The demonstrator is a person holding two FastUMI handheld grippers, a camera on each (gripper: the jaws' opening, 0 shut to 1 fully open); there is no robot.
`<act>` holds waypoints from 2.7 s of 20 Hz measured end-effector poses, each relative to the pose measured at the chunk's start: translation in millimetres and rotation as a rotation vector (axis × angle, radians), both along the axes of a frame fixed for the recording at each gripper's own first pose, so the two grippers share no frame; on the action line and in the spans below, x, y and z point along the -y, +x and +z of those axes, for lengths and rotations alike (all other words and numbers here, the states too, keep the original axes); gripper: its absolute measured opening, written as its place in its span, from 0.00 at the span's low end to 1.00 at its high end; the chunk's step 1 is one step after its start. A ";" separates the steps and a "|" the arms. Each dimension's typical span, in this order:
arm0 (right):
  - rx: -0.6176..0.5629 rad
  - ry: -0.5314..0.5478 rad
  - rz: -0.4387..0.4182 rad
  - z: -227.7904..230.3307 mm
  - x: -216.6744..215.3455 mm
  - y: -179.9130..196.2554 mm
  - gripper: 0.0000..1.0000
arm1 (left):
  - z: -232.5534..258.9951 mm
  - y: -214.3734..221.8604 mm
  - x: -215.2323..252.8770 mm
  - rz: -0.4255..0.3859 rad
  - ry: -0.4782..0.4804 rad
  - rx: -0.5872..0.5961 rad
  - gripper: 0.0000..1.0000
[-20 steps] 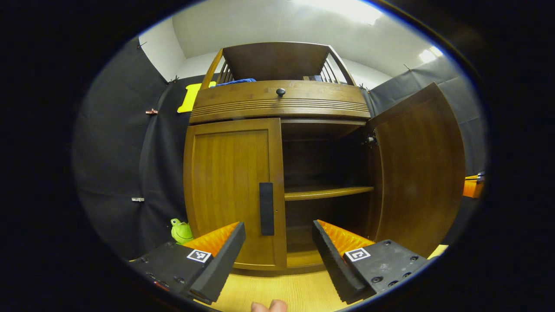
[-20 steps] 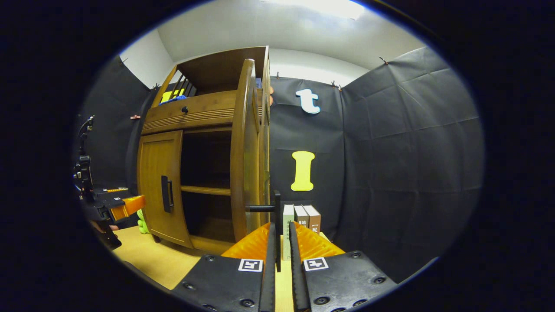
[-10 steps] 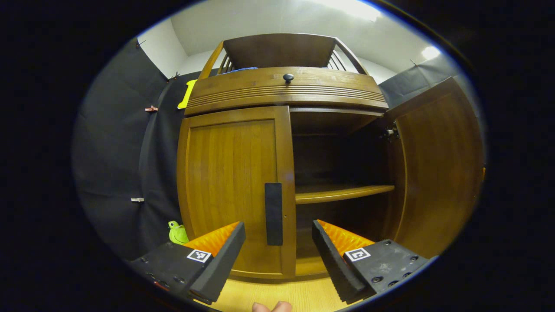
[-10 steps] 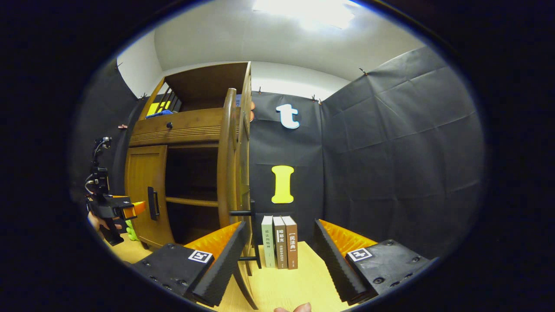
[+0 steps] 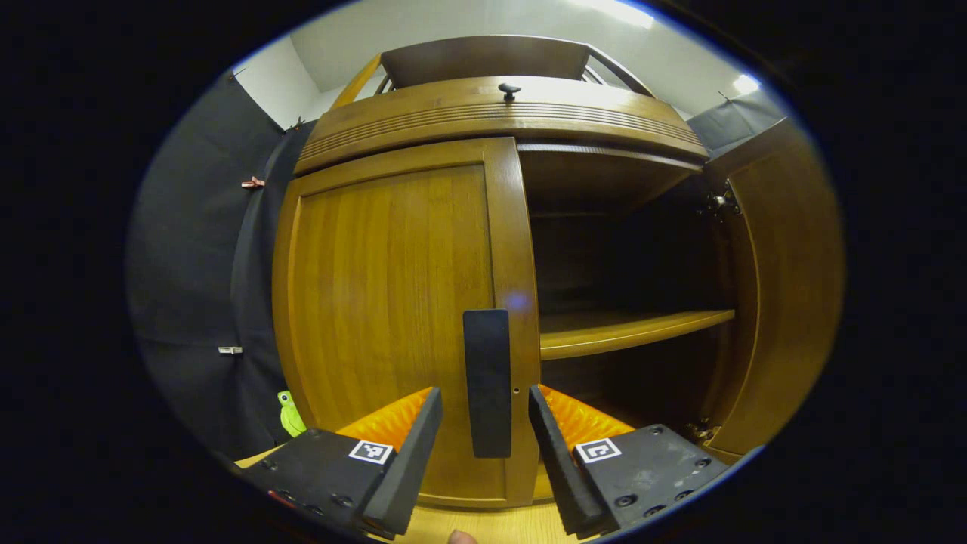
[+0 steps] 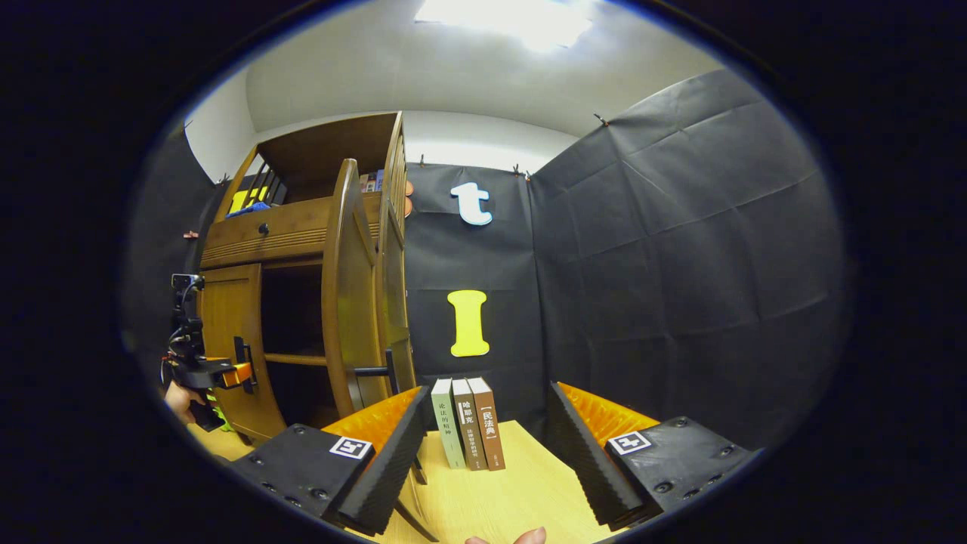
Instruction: Open the right door of the double-door shoe cabinet with the right hand, and open the left door with the left hand.
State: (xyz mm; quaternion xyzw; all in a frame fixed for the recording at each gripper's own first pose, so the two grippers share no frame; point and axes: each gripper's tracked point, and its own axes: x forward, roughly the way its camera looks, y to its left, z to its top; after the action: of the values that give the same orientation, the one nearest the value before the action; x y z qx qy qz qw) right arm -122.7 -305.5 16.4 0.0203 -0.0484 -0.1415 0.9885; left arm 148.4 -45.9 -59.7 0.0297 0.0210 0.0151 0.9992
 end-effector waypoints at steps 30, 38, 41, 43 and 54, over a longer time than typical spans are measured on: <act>-0.012 -0.096 -0.012 2.5 -15.7 -6.8 0.97 | 12.0 -93.8 -40.6 -0.040 -0.069 -0.032 0.29; -0.015 -0.096 -0.005 3.8 -39.8 -12.5 0.97 | 16.8 -149.3 -91.5 -0.006 -0.061 -0.025 0.25; -0.022 -0.088 -0.004 3.2 -54.5 -19.3 0.97 | 18.2 -161.6 -109.9 0.008 -0.061 -0.027 0.23; -0.023 -0.076 -0.005 3.6 -62.1 -23.2 0.97 | 19.3 -170.4 -124.9 0.026 -0.060 -0.027 0.21; -0.018 -0.049 0.057 13.1 -116.2 -45.8 0.97 | 26.4 -199.9 -204.3 0.112 -0.045 -0.035 0.10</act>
State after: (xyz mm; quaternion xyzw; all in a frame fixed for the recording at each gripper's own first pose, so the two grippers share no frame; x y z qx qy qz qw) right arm -168.4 -189.3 29.5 -0.0037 -0.0425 -0.1123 0.9928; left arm -51.6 158.5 -33.3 0.0064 0.0404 0.0699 0.9967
